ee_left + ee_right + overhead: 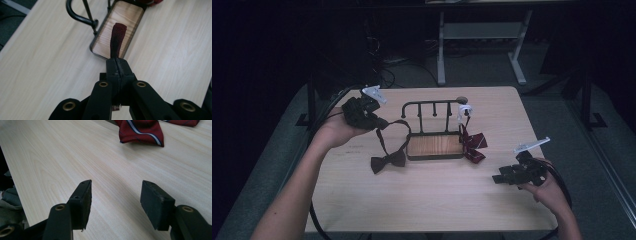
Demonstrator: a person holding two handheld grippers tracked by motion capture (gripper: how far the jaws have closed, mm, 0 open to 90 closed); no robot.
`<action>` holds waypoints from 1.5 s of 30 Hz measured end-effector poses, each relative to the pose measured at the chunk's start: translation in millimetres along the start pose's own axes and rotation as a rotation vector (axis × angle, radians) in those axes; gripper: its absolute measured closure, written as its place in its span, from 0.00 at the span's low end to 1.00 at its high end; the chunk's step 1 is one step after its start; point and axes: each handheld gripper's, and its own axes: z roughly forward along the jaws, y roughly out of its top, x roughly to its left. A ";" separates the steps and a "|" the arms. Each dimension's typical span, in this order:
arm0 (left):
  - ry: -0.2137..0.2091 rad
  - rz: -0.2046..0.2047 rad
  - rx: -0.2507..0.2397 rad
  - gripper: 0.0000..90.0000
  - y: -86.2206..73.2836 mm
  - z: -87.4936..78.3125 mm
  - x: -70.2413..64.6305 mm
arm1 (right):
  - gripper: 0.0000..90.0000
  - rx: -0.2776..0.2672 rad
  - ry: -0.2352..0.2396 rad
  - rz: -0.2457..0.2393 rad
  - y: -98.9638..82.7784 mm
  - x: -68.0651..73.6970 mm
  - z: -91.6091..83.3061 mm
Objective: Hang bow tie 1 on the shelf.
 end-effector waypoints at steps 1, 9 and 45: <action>0.003 -0.003 -0.005 1.00 2.2 -0.4 1.7 | 0.47 0.000 0.000 0.000 0.0 0.0 0.0; 0.007 -0.024 0.005 1.00 13.7 2.8 12.6 | 0.47 -0.003 0.001 0.000 -0.3 -0.3 -0.8; 0.059 -0.138 0.059 0.89 14.0 31.8 46.9 | 0.47 -0.011 0.005 0.005 -1.1 -2.7 -2.7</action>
